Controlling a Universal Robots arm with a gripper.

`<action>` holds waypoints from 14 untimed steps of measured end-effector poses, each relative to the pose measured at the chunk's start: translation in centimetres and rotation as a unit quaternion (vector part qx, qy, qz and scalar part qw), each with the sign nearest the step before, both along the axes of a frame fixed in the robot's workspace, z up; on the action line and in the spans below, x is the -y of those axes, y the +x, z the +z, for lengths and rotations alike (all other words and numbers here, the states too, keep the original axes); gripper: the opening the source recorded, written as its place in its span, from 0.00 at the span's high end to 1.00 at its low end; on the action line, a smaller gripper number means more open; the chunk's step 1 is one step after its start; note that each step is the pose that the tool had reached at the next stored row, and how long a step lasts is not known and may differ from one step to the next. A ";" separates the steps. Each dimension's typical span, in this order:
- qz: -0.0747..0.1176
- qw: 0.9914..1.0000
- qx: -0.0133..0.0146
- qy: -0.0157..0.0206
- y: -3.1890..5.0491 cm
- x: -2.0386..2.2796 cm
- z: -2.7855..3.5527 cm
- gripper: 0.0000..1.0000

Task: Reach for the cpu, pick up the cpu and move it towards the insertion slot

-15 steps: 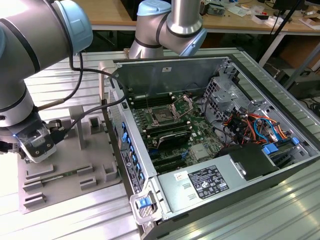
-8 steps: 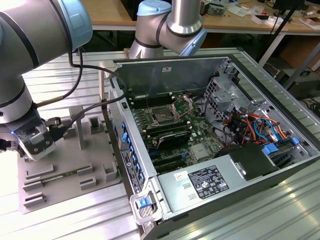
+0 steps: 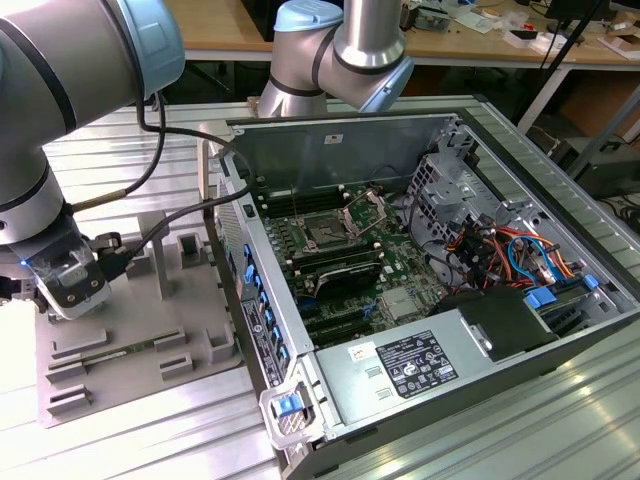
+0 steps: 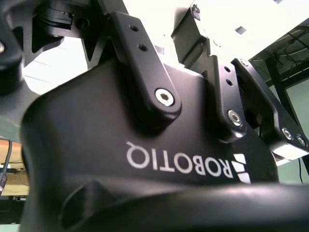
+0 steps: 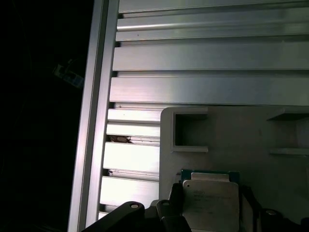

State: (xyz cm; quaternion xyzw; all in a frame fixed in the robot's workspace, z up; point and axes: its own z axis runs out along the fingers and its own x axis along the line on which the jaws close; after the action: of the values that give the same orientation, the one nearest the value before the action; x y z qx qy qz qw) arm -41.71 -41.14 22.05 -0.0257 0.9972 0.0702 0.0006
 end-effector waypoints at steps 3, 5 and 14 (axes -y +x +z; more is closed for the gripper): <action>0.000 1.000 0.000 0.000 0.00 0.00 0.00 0.45; 0.000 1.000 0.000 0.000 0.00 0.00 0.01 0.45; 0.000 1.000 0.000 -0.020 0.00 0.01 0.04 0.45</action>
State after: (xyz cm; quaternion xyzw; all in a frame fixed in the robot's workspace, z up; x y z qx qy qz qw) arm -41.71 -41.15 22.09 -0.0257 0.9984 0.0501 0.0000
